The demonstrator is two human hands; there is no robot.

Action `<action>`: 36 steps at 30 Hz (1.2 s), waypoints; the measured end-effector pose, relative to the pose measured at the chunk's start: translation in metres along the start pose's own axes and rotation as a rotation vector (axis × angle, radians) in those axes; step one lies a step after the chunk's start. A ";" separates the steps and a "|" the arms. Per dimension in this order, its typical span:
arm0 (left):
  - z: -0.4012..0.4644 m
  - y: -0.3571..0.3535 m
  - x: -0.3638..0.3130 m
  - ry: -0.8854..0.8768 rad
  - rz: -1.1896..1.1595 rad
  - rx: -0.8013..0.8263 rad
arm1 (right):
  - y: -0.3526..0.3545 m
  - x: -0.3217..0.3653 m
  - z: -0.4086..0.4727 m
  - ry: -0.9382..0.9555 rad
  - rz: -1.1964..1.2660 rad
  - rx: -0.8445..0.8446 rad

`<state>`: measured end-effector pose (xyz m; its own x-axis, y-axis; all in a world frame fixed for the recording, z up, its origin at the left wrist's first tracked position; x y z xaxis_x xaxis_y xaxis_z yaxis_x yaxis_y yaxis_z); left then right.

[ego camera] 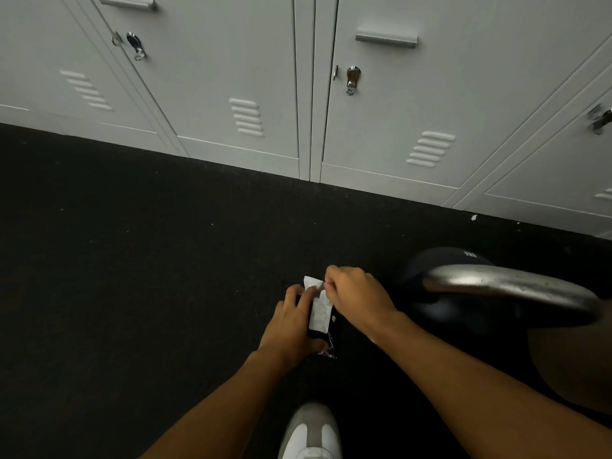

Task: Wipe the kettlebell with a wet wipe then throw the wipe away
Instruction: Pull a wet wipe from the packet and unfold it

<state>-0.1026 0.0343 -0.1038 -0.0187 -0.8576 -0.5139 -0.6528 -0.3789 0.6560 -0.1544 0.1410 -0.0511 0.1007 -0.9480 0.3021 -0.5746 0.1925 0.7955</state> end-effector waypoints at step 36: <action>0.003 -0.002 -0.001 0.025 0.045 0.032 | -0.009 0.019 -0.023 0.021 -0.040 0.174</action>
<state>-0.1032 0.0373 -0.1058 -0.0297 -0.8819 -0.4705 -0.6756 -0.3291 0.6597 -0.1283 0.1273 -0.0405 0.1427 -0.9481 0.2843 -0.7016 0.1057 0.7046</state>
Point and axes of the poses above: each hand's wrist, its own z-axis towards the middle knuckle, its own y-axis out of the back of the hand, x = y × z, the point moved 10 cm from there along z, towards the middle knuckle, and after that the axes turned 8 degrees about x, right-handed, at the moved point
